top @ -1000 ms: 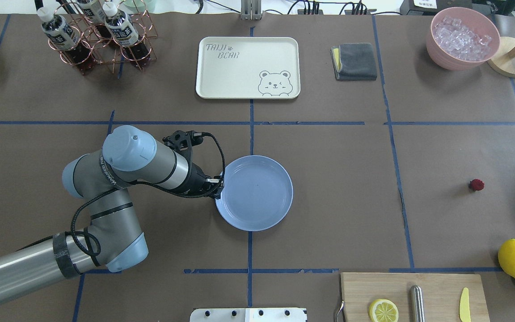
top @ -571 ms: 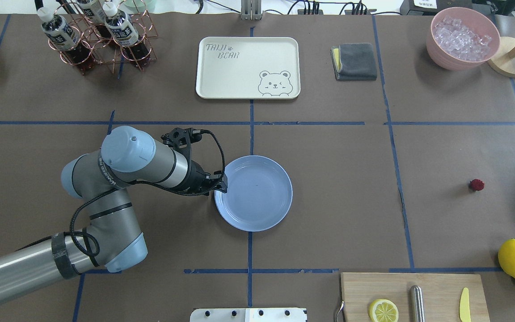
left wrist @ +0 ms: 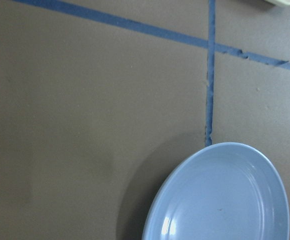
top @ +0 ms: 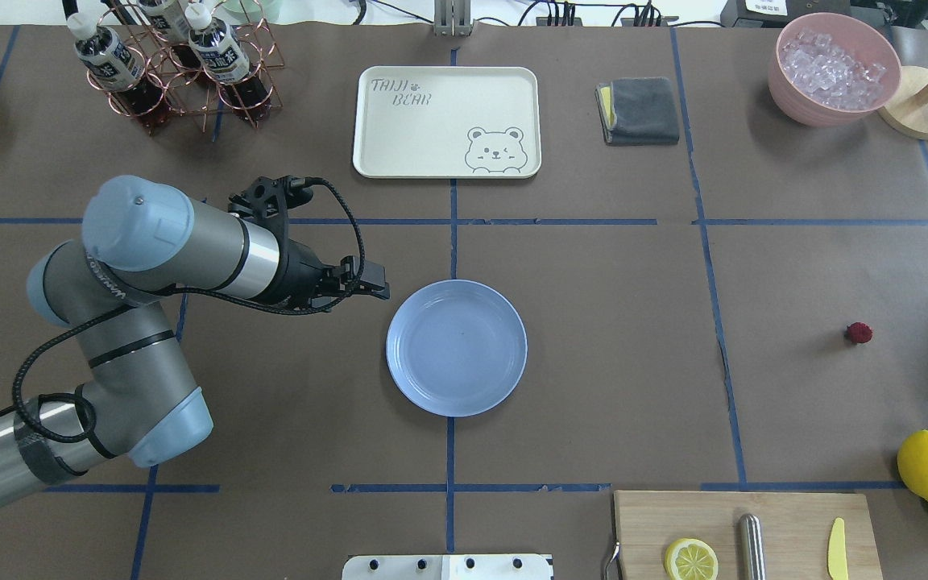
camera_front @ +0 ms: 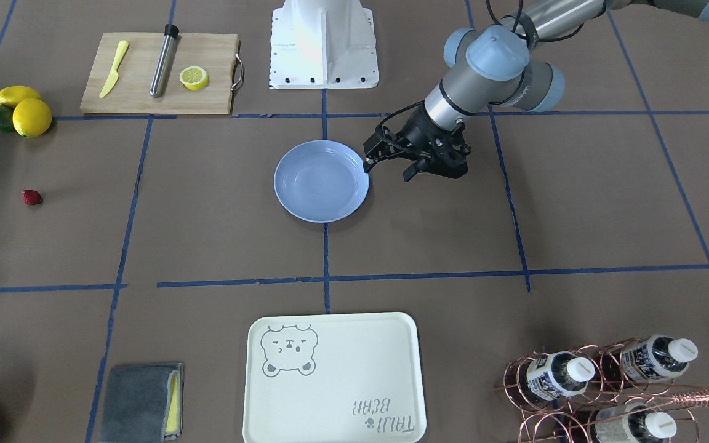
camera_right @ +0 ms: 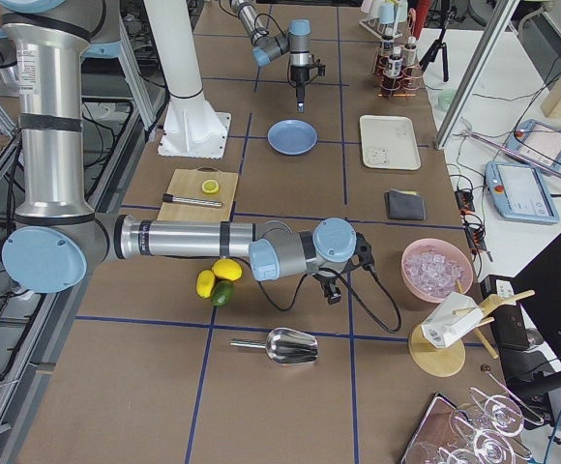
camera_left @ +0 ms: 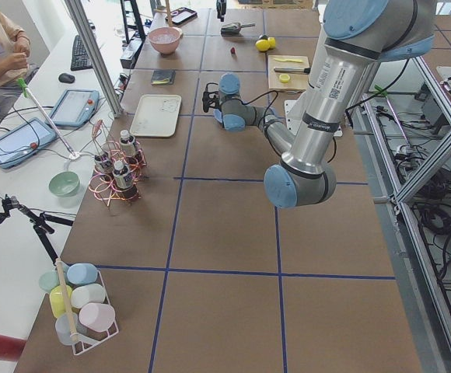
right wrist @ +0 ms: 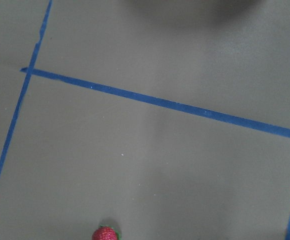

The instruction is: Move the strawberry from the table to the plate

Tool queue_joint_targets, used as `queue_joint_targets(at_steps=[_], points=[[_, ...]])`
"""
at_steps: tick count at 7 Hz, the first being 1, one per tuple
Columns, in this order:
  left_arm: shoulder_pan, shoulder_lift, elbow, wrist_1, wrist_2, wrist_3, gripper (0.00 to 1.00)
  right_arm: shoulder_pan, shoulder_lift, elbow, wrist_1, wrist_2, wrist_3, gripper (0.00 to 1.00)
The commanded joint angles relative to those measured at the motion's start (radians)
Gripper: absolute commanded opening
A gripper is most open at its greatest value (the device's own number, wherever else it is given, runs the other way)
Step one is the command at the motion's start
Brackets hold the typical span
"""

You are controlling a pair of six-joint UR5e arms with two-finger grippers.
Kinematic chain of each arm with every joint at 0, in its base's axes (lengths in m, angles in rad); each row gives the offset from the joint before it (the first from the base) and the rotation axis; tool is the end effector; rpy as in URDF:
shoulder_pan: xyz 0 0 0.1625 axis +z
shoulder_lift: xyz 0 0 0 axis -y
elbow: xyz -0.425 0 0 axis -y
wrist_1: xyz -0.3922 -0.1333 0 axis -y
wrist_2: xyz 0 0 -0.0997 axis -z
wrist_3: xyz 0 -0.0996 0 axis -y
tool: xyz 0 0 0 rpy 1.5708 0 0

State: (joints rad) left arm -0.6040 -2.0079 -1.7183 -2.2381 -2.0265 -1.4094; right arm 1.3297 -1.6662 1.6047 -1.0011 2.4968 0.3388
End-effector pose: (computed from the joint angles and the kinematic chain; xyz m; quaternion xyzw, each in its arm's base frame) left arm 0.4621 -0.4276 0.2645 0.0433 0.5978 -0.0442 0.7993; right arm -0.0594 -0.4665 0.6135 0.0919 -0.4786 -0.0698 0.8704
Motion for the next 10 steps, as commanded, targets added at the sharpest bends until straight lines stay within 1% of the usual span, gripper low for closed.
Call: queue_joint_targets(at_steps=[1,2,3,7,8,9,10], points=[[-0.019,0.015,-0.032,0.003,-0.008,-0.003,1.0,-0.192,-0.059,0.003,0.266,-0.187,0.415,1.0],[-0.019,0.018,-0.035,0.006,-0.008,-0.005,1.0,-0.245,-0.064,0.004,0.3,-0.244,0.46,1.0],[-0.019,0.018,-0.035,0.006,-0.006,-0.006,1.0,-0.282,-0.075,0.004,0.306,-0.29,0.462,1.0],[-0.019,0.021,-0.04,0.006,-0.001,-0.011,1.0,-0.383,-0.099,0.001,0.305,-0.318,0.463,1.0],[-0.019,0.027,-0.043,0.006,0.0,-0.011,1.0,-0.412,-0.099,-0.005,0.297,-0.347,0.464,0.96],[-0.019,0.029,-0.044,0.006,0.0,-0.011,1.0,-0.425,-0.096,-0.008,0.296,-0.357,0.464,0.88],[-0.02,0.031,-0.049,0.006,0.0,-0.013,1.0,-0.428,-0.093,-0.008,0.296,-0.357,0.464,0.68]])
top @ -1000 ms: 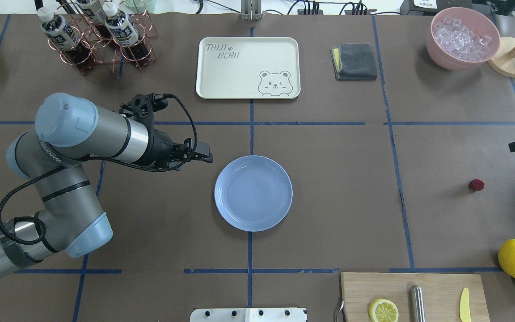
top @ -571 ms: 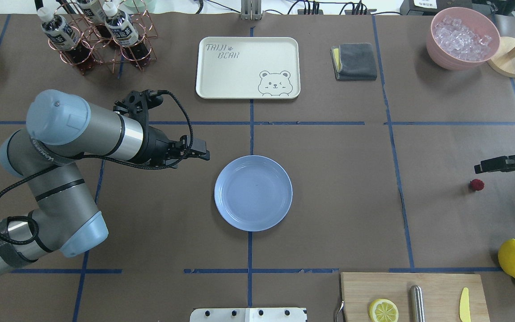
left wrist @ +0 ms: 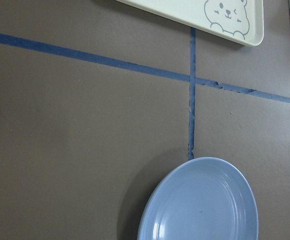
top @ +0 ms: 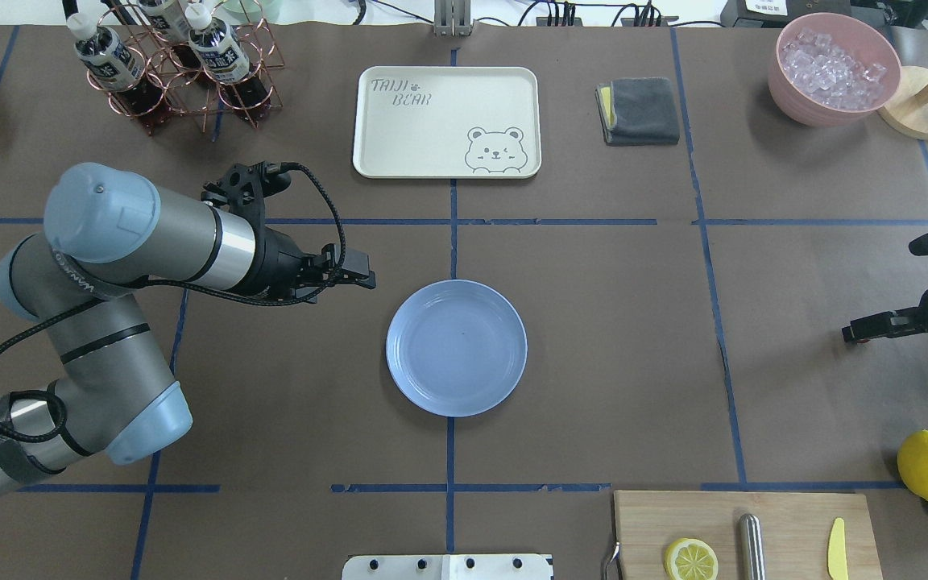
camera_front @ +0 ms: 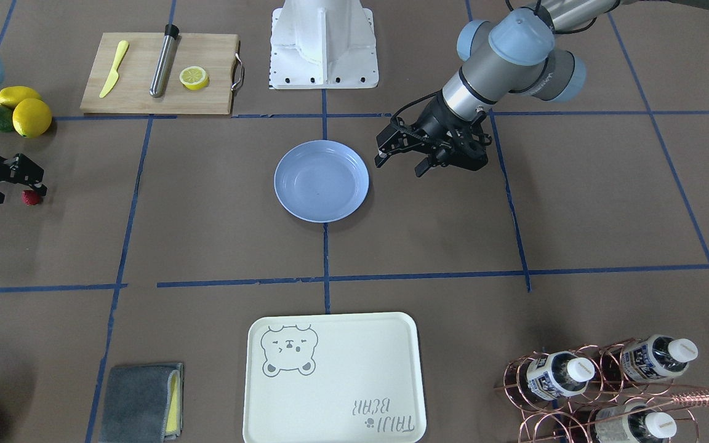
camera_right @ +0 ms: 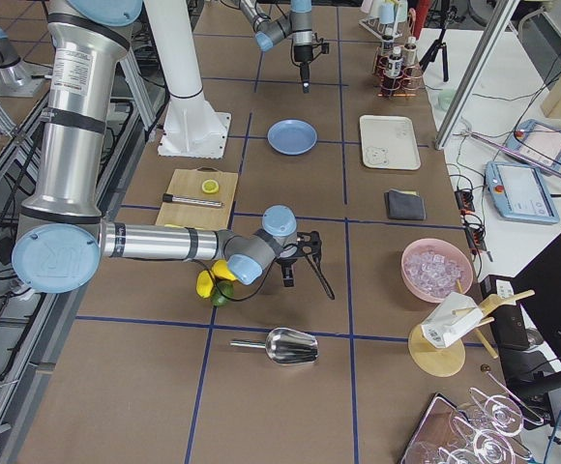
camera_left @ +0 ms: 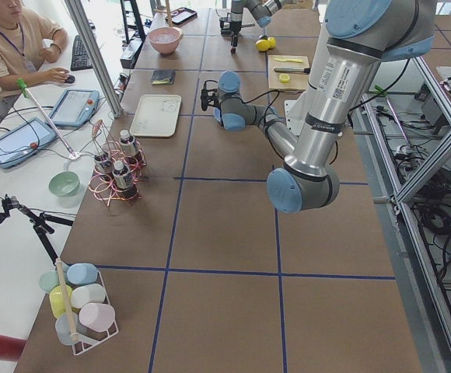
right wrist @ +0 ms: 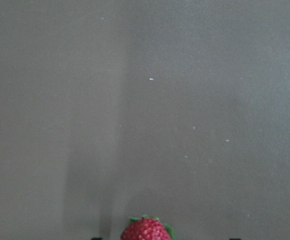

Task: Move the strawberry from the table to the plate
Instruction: 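Lower the right gripper onto the red strawberry and grasp it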

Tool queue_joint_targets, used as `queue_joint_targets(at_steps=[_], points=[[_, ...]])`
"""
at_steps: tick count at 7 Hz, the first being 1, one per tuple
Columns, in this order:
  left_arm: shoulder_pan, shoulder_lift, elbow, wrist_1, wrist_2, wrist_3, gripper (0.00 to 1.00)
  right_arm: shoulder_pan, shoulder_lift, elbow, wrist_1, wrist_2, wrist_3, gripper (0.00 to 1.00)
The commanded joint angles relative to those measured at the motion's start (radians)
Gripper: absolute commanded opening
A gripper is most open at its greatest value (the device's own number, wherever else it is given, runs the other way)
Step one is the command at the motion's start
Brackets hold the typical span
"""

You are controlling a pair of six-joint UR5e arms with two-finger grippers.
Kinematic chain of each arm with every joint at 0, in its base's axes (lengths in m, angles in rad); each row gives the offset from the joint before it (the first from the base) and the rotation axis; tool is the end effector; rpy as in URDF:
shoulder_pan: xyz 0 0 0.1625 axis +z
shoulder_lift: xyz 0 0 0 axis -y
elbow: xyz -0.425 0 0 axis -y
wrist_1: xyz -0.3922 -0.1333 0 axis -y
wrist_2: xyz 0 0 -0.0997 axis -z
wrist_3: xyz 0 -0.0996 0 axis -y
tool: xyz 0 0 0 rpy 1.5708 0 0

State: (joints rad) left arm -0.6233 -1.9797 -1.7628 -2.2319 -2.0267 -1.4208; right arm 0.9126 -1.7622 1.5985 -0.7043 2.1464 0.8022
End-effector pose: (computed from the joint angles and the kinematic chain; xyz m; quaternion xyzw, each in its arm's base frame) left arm 0.4414 -0.4275 0.2629 0.0477 0.6011 -0.0548 0.7959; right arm -0.2042 -0.3934 0.6430 0.0681 -0.4187 -0.0327 0.9050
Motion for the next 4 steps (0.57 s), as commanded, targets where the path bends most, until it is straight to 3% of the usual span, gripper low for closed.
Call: queue_joint_targets(at_steps=[1,4], points=[[-0.001,0.002,-0.003,0.0,0.0,-0.001,1.0,-0.011,0.003,0.0,-0.001,-0.008,0.0,0.47],[-0.001,0.024,-0.02,0.0,0.0,-0.001,1.0,-0.017,0.006,0.011,-0.001,-0.011,0.0,0.0]])
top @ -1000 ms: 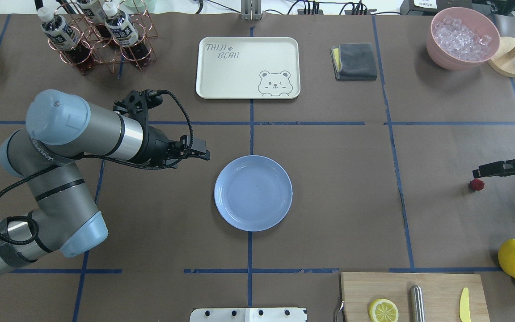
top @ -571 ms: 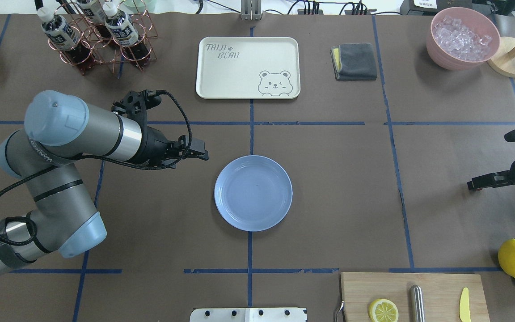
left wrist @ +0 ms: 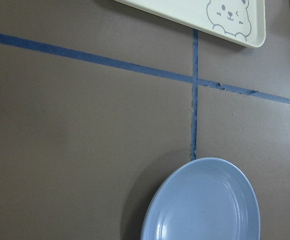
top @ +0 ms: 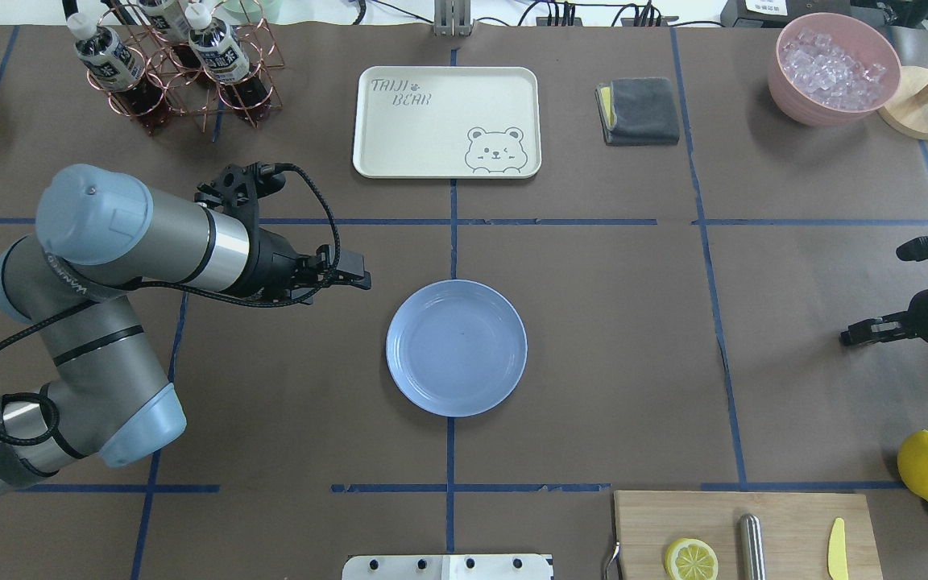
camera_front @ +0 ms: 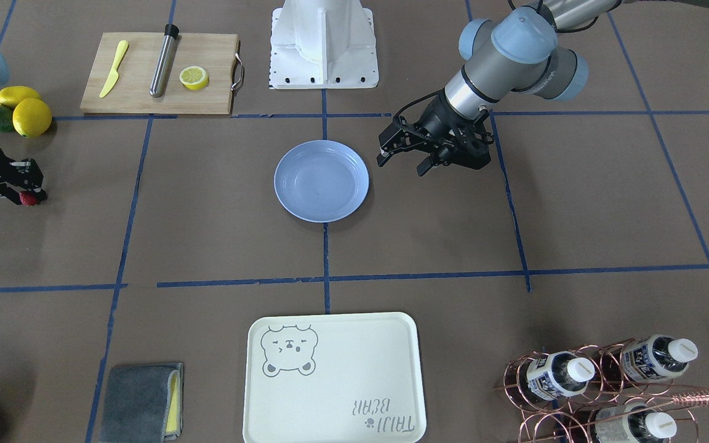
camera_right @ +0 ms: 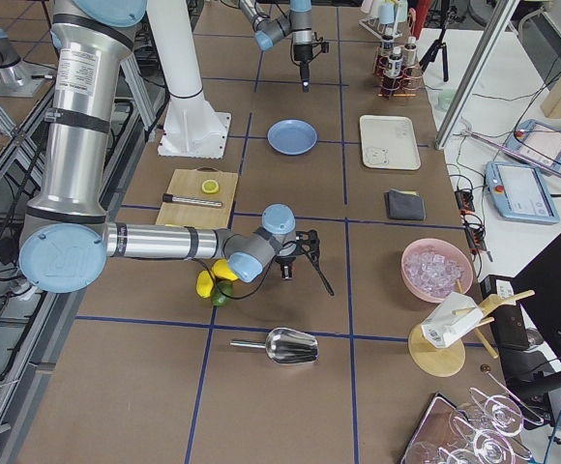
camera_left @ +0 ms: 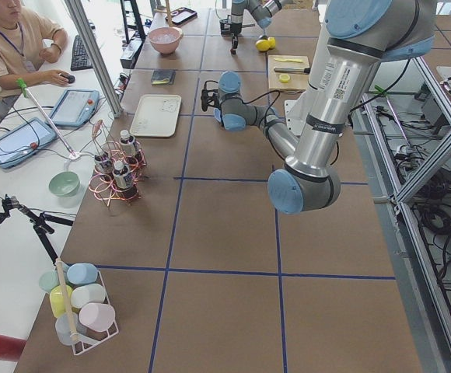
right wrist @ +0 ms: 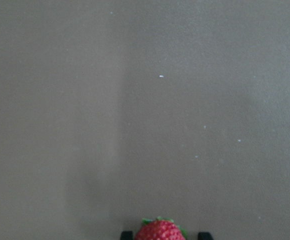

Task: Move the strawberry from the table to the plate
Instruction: 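Lower the right gripper onto the red strawberry and grasp it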

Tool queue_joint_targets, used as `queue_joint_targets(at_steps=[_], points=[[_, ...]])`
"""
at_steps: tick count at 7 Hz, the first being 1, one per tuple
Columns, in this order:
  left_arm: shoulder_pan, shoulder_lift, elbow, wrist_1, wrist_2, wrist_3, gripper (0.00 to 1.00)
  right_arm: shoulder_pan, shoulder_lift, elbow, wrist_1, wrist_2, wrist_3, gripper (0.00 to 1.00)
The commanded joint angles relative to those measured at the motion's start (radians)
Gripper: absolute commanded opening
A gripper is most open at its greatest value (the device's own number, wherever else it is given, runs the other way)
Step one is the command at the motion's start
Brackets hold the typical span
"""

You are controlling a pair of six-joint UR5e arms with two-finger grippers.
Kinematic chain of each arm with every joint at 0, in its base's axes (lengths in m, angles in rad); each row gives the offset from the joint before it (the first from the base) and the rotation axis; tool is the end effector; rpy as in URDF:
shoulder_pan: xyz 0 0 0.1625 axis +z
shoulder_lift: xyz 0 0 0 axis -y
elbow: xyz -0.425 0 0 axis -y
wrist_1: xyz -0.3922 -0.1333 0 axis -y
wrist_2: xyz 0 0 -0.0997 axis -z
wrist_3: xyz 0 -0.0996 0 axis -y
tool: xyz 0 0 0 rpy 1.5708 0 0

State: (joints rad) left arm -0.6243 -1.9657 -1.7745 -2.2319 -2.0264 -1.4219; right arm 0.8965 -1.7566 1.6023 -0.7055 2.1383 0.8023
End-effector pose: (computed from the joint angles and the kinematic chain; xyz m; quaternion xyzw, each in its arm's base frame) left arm 0.4371 -0.4252 0.2662 0.0473 0.6003 -0.0561 0.7964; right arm -0.2120 -0.3930 0.6390 0.0705 -0.4190 -0.0397 0.9044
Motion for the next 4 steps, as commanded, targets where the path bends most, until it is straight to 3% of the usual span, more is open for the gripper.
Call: queue_joint_targets(at_steps=[1,4], points=[[0.0,0.01,-0.007,0.0,0.0,0.0,1.0,0.001,0.0,0.019,0.0,-0.003,-0.002,0.0],[0.0,0.01,-0.011,0.0,0.0,0.0,1.0,0.004,0.003,0.135,-0.005,0.003,0.001,0.0]])
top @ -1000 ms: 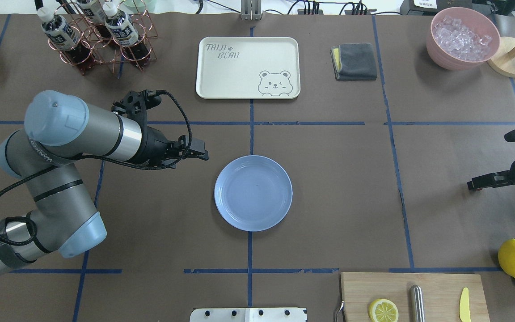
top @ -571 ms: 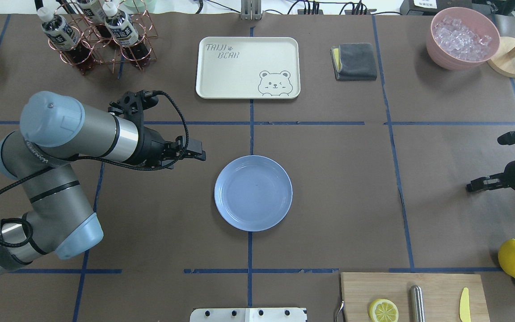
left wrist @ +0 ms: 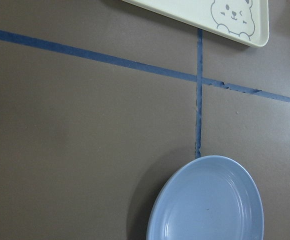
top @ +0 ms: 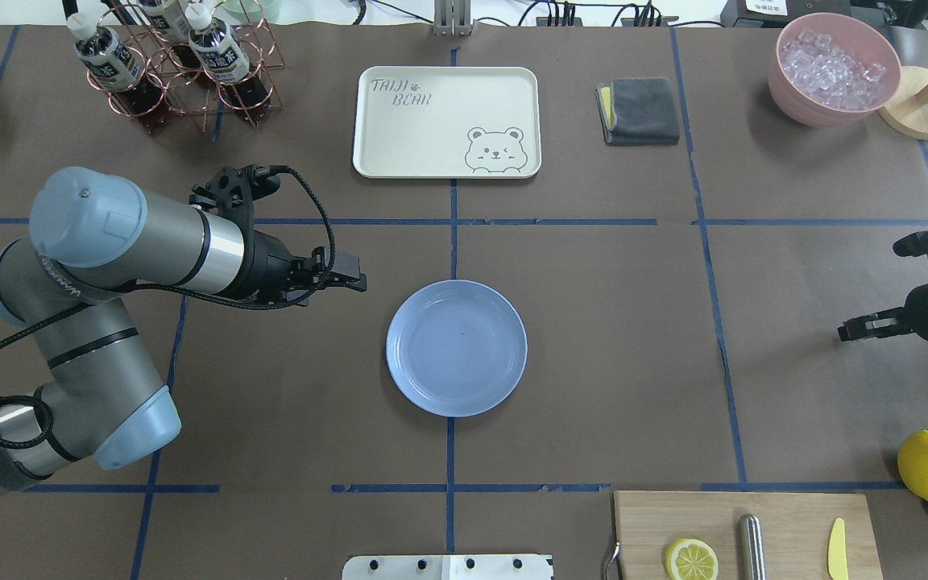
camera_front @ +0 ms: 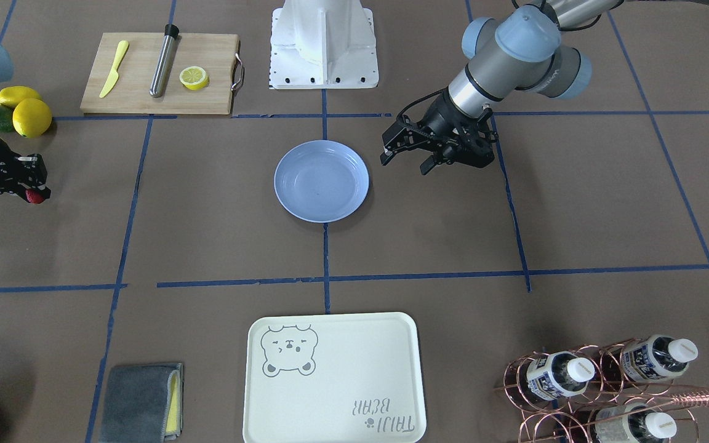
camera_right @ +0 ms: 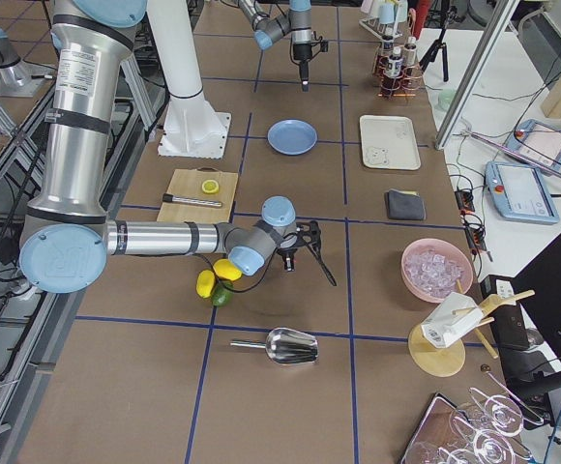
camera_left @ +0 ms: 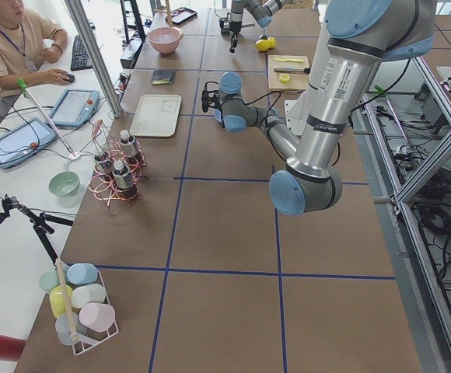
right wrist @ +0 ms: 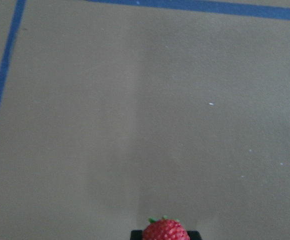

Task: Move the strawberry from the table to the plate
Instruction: 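Lower the right gripper onto the red strawberry and grasp it, then carry the strawberry with the right gripper over the blue plate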

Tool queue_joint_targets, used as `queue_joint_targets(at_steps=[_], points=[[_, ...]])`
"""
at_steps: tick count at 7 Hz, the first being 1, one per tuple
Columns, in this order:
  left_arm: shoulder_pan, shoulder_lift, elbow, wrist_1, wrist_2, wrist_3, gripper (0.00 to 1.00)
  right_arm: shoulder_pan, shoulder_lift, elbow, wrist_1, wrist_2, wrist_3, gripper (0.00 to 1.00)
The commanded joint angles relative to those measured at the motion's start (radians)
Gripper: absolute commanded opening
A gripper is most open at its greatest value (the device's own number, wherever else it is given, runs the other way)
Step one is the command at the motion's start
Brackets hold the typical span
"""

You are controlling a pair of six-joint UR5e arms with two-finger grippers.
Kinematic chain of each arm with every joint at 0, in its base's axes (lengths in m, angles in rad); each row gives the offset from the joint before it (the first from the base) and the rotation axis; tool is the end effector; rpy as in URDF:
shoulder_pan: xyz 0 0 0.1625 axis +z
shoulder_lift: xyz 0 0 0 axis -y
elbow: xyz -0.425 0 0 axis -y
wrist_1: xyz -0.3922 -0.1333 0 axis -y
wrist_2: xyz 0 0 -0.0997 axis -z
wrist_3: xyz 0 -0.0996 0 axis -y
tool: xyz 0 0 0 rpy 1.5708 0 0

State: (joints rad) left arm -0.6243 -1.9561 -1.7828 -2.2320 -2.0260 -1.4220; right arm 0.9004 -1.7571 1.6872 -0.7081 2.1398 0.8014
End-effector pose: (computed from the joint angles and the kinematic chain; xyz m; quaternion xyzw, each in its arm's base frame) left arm 0.4343 -0.4232 0.2684 0.0472 0.5998 -0.0564 0.7967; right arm -0.2124 -0.3960 0.5954 0.1009 -0.4407 -0.0502 0.8906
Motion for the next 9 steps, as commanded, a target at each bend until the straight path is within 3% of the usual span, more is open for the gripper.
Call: queue_joint_targets(at_steps=[1,3,5,6,7,8,9], points=[[-0.008,0.022,-0.012,0.0,-0.003,0.006,1.0,-0.006,0.042,0.075,-0.002,0.002,0.063,0.0],[-0.026,0.059,-0.033,-0.003,-0.005,0.065,1.0,-0.11,0.181,0.101,-0.002,-0.035,0.334,0.0],[-0.058,0.123,-0.059,-0.003,-0.01,0.147,1.0,-0.283,0.325,0.12,-0.078,-0.189,0.471,0.0],[-0.072,0.158,-0.072,-0.006,-0.011,0.187,1.0,-0.367,0.452,0.15,-0.285,-0.286,0.476,0.0],[-0.072,0.183,-0.088,-0.008,-0.011,0.192,1.0,-0.443,0.614,0.199,-0.603,-0.36,0.478,0.0],[-0.072,0.186,-0.09,-0.008,-0.011,0.192,1.0,-0.539,0.715,0.187,-0.748,-0.479,0.493,0.0],[-0.074,0.193,-0.093,-0.008,-0.011,0.192,1.0,-0.585,0.77,0.146,-0.761,-0.542,0.597,0.0]])
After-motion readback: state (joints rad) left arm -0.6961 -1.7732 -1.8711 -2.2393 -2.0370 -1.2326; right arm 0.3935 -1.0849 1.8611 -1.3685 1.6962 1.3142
